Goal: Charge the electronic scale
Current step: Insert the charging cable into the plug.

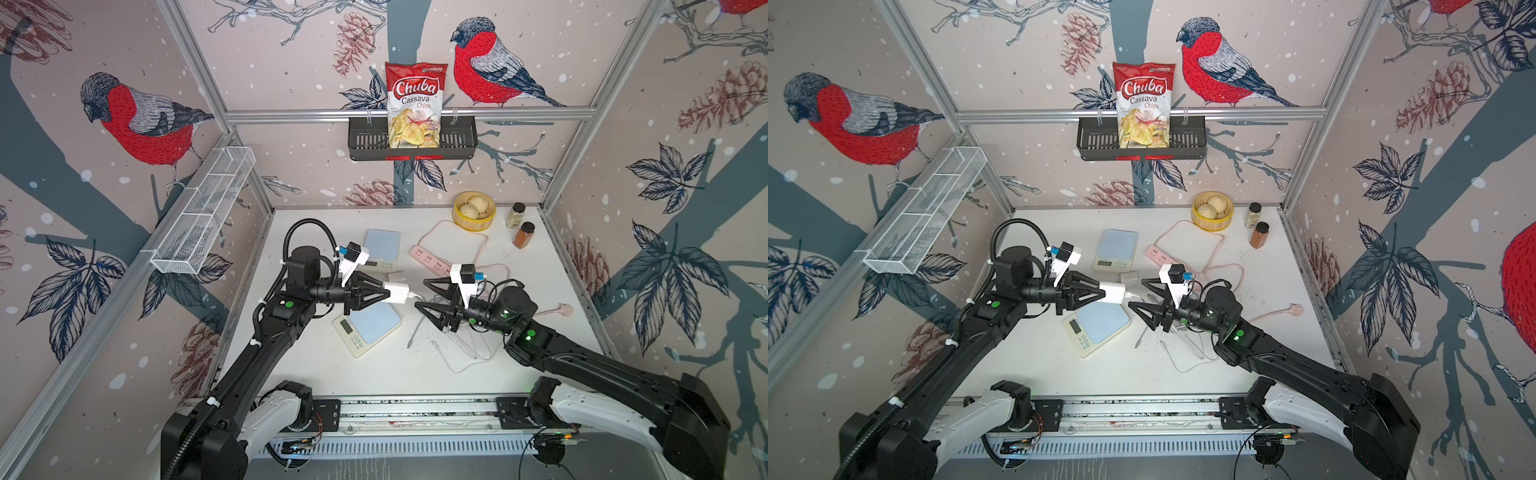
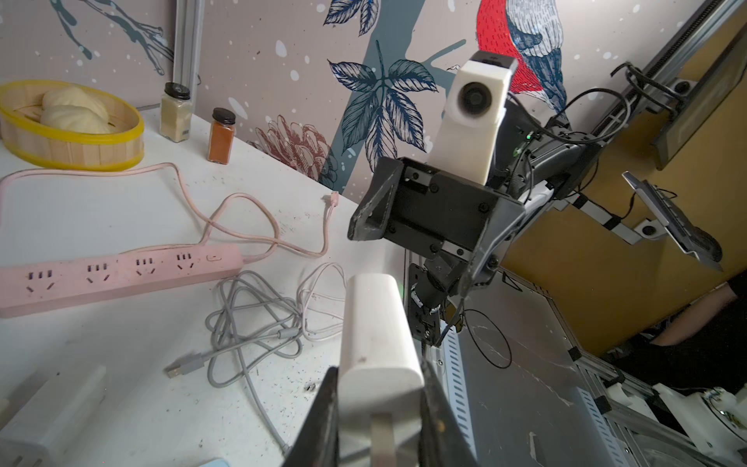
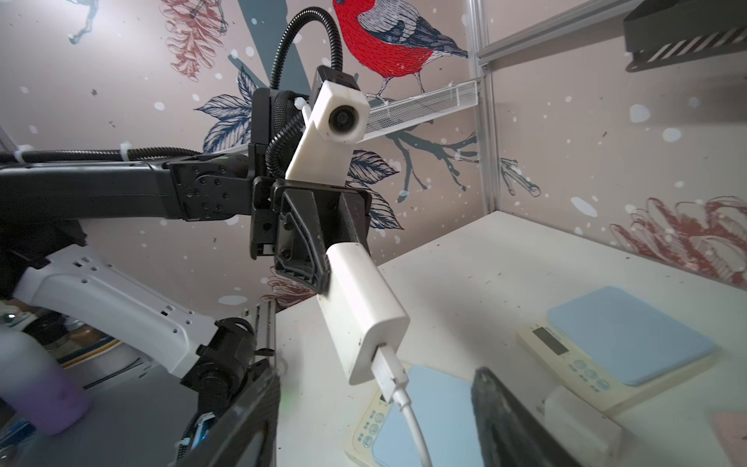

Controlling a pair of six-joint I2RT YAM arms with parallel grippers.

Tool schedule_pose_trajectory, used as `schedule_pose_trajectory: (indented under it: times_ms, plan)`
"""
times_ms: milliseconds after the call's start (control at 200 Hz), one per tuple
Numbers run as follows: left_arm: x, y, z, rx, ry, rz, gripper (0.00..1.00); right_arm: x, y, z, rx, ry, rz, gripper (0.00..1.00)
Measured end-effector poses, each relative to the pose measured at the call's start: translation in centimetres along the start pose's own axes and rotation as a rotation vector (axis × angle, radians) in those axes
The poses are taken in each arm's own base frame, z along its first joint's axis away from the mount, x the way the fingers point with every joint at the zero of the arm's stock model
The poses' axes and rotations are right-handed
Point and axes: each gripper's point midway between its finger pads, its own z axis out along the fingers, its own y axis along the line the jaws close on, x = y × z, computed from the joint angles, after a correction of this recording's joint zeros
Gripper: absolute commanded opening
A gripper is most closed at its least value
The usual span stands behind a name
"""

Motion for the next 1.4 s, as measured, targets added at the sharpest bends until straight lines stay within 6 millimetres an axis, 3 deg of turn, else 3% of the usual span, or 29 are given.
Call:
schedule_pose_trajectory:
  times_ms: [230, 465, 585, 700, 790, 1011, 1236, 1401]
  plan:
    - [-0.2, -1.0, -0.1, 0.047, -0.003, 0.023, 0.00, -0.3, 1.1, 2.3, -0.132, -0.004, 0.055, 0.60]
    - [-0.2, -1.5, -0.1, 0.072, -0.001, 0.025, 0.00, -0.5, 1.9, 4.3, -0.233, 0.000, 0.096, 0.31]
    - [-0.2, -1.8, -0.2, 0.087, 0.001, 0.028, 0.00, -0.4, 2.3, 4.4, -0.263, 0.003, 0.094, 0.33]
    - [-0.2, -1.6, -0.1, 0.075, -0.001, 0.030, 0.00, -0.6, 2.3, 4.3, -0.257, -0.004, 0.092, 0.54]
    - [-0.1, -1.3, -0.1, 0.066, 0.000, 0.024, 0.00, -0.6, 2.5, 4.1, -0.259, -0.006, 0.087, 0.56]
    - [-0.2, -1.1, 0.0, 0.064, 0.001, 0.020, 0.00, 0.2, 2.3, 4.2, -0.231, 0.005, 0.093, 0.43]
    - [-0.2, -1.6, -0.1, 0.086, 0.001, 0.032, 0.00, 0.4, 2.4, 4.3, -0.225, 0.006, 0.085, 0.15]
    - [-0.3, -1.7, -0.2, 0.063, -0.004, 0.066, 0.49, -0.3, 2.3, 4.0, -0.200, 0.029, 0.062, 0.03]
